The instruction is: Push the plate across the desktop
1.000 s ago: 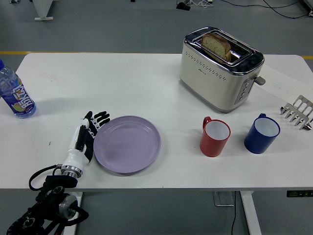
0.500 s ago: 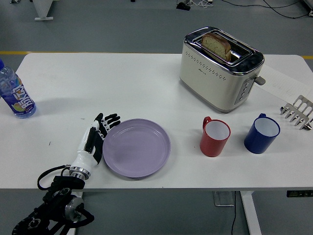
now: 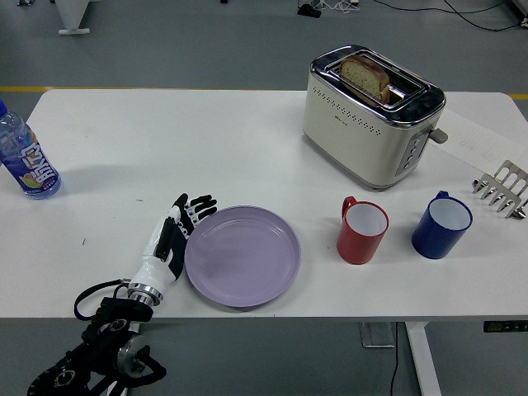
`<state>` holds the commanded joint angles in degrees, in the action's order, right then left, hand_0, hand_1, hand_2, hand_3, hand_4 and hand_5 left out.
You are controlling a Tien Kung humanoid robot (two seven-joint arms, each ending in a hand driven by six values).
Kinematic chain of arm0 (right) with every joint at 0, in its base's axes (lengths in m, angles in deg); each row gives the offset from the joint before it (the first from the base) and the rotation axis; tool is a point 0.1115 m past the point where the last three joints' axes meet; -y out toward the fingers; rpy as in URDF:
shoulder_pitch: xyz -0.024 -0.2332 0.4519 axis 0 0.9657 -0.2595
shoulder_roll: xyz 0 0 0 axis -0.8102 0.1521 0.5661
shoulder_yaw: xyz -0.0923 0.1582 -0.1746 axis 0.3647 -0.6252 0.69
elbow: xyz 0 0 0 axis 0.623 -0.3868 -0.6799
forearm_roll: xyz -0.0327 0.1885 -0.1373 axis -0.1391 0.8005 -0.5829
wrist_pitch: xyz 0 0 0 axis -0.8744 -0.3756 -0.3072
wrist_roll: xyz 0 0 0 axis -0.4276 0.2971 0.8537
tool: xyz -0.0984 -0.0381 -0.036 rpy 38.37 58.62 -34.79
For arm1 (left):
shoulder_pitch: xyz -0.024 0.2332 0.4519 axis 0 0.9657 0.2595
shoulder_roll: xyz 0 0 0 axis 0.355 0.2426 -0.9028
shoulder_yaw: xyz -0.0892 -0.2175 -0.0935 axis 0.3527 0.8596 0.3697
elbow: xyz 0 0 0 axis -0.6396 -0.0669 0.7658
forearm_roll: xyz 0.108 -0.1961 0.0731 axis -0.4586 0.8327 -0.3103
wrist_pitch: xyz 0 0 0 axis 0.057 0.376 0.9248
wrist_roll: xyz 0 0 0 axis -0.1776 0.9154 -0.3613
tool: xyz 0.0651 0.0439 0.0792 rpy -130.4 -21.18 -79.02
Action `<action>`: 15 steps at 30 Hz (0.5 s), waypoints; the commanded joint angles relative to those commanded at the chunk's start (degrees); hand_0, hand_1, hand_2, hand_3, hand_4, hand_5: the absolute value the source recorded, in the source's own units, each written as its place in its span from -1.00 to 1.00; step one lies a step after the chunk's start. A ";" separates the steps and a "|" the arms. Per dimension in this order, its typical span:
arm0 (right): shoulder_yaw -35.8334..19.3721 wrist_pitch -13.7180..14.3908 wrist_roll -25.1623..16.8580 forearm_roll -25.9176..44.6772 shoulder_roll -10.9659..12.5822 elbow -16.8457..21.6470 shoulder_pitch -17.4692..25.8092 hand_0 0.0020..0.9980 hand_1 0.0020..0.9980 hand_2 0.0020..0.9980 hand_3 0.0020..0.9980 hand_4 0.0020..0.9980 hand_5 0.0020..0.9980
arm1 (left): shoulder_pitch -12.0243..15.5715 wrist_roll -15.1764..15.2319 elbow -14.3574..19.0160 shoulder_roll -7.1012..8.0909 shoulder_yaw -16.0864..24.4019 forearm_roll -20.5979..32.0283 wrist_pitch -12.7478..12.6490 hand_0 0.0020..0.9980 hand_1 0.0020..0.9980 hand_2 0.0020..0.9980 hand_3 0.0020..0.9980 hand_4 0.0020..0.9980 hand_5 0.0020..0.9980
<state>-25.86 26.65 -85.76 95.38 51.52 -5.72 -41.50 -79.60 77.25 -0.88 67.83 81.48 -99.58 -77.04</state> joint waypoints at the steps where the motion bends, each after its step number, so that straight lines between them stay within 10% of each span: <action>1: -0.03 0.02 0.01 -0.02 0.00 0.01 0.04 0.15 -0.05 0.25 0.28 -0.16 0.21 | -0.06 0.02 0.01 0.00 -0.31 0.11 -0.02 0.60 0.56 0.49 0.32 0.07 1.00; 15: -0.48 0.22 0.12 -0.54 0.00 0.08 0.44 0.15 -0.04 0.25 0.28 -0.16 0.20 | -1.19 0.20 -0.34 0.00 -2.03 0.94 -0.14 0.60 0.55 0.49 0.32 0.08 1.00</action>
<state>-26.33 26.86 -85.64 94.84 51.52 -5.64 -41.06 -80.79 77.45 -1.23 67.83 79.46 -98.63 -77.18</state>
